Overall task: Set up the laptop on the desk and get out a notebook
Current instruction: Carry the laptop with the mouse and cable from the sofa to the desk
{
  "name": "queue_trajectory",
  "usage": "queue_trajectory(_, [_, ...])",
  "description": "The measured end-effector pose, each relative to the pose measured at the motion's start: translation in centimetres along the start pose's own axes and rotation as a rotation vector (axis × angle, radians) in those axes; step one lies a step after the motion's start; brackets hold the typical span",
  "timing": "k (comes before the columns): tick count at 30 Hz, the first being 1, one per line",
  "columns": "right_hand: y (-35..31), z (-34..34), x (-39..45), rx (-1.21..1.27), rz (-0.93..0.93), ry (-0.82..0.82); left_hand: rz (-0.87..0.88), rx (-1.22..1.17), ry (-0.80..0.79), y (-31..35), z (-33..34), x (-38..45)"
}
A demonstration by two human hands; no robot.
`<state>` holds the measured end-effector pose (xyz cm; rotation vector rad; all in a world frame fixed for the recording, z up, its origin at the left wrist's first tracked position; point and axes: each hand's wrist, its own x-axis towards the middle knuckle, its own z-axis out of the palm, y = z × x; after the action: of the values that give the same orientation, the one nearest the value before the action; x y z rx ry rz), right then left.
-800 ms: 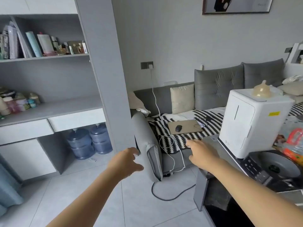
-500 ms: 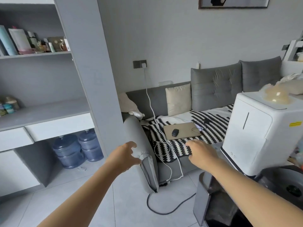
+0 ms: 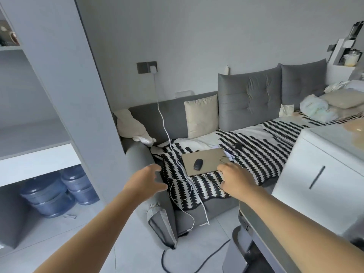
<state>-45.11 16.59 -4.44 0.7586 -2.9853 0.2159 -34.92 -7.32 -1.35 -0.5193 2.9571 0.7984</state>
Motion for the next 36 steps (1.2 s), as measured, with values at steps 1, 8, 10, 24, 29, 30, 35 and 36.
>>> queue_trajectory(1, [0.3, 0.3, 1.2, -0.005, 0.012, -0.003, 0.005, 0.001, -0.006, 0.1, 0.1, 1.4])
queue_trajectory(8, [1.7, 1.8, 11.0, -0.032, 0.085, -0.013, 0.051, 0.000, -0.039, 0.9, 0.2, 12.7])
queue_trajectory(10, [1.8, 2.1, 14.1, -0.029, 0.107, -0.017, 0.069, 0.006, -0.043, 0.8, -0.5, 16.1])
queue_trajectory(24, [3.7, 4.3, 27.2, -0.004, 0.255, -0.026, 0.104, -0.044, -0.209, 0.8, -0.5, 33.0])
queue_trajectory(29, [6.4, 6.3, 29.4, -0.002, 0.335, -0.082, 0.114, -0.059, -0.259, 1.2, 1.5, 36.7])
queue_trajectory(30, [6.9, 6.8, 30.0, 0.003, 0.344, -0.084, 0.106, -0.066, -0.268, 1.3, 2.0, 37.4])
queue_trajectory(35, [10.3, 9.7, 34.0, 0.015, 0.387, -0.074, 0.053, -0.167, -0.297, 1.4, 4.6, 42.0])
queue_trajectory(36, [11.0, 10.3, 34.9, 0.016, 0.394, -0.075, 0.030, -0.206, -0.307, 1.5, 5.3, 43.1])
